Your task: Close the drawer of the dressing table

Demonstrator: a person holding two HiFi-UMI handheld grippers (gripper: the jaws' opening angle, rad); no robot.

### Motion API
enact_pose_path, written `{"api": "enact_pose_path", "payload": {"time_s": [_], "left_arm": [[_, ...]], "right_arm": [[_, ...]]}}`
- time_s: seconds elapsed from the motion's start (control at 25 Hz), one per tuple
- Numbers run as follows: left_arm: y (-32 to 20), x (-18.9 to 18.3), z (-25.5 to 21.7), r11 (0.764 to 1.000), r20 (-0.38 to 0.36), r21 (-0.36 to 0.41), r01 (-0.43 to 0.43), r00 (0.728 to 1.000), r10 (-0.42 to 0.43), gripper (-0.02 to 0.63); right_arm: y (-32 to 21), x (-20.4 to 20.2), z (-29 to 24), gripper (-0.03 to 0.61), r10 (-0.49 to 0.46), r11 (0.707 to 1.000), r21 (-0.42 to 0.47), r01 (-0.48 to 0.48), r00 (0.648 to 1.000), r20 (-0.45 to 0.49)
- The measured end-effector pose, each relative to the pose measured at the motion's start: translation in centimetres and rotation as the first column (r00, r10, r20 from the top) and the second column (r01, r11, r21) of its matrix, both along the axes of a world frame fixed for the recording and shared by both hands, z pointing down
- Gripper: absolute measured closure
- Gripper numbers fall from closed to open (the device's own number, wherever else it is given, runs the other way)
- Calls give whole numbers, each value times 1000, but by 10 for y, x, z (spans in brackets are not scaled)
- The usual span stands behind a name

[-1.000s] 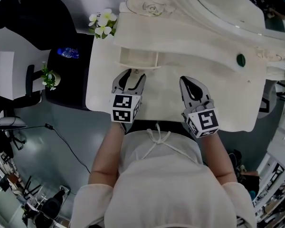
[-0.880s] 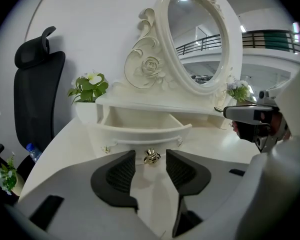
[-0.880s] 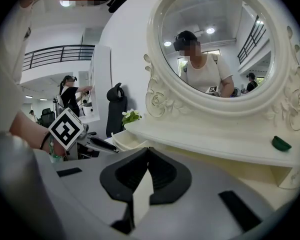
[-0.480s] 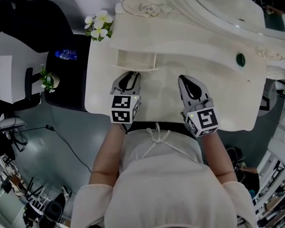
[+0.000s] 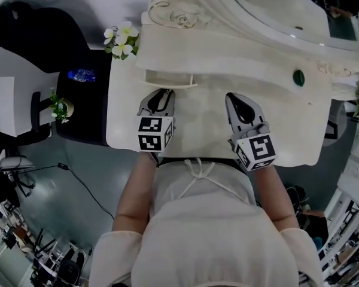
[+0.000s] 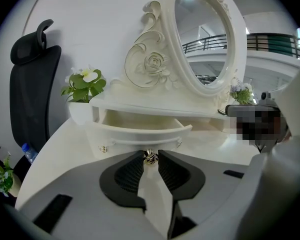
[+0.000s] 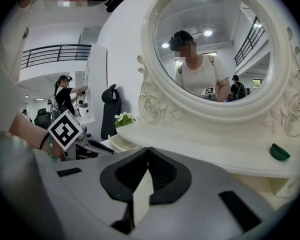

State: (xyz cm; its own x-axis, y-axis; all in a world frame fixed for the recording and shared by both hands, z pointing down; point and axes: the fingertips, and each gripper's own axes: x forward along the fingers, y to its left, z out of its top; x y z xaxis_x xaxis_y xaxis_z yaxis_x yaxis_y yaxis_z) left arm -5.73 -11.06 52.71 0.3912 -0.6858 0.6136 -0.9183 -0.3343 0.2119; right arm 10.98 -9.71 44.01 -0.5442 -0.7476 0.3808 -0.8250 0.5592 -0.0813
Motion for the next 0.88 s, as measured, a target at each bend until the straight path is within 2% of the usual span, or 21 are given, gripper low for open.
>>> {"api": "enact_pose_path", "payload": {"time_s": [0.44,0.88], "left_arm": [[-31,6,-6,1000,22,7,-9,1000,9,509],[-49,8,-7,999,29,22,-26,999,25,509]], "right_arm": [[-29,11,-11,572,12,1000,3,-12,1000,3],[-50,-3,-9,572,-10,1000,-3,10,1000,13]]}}
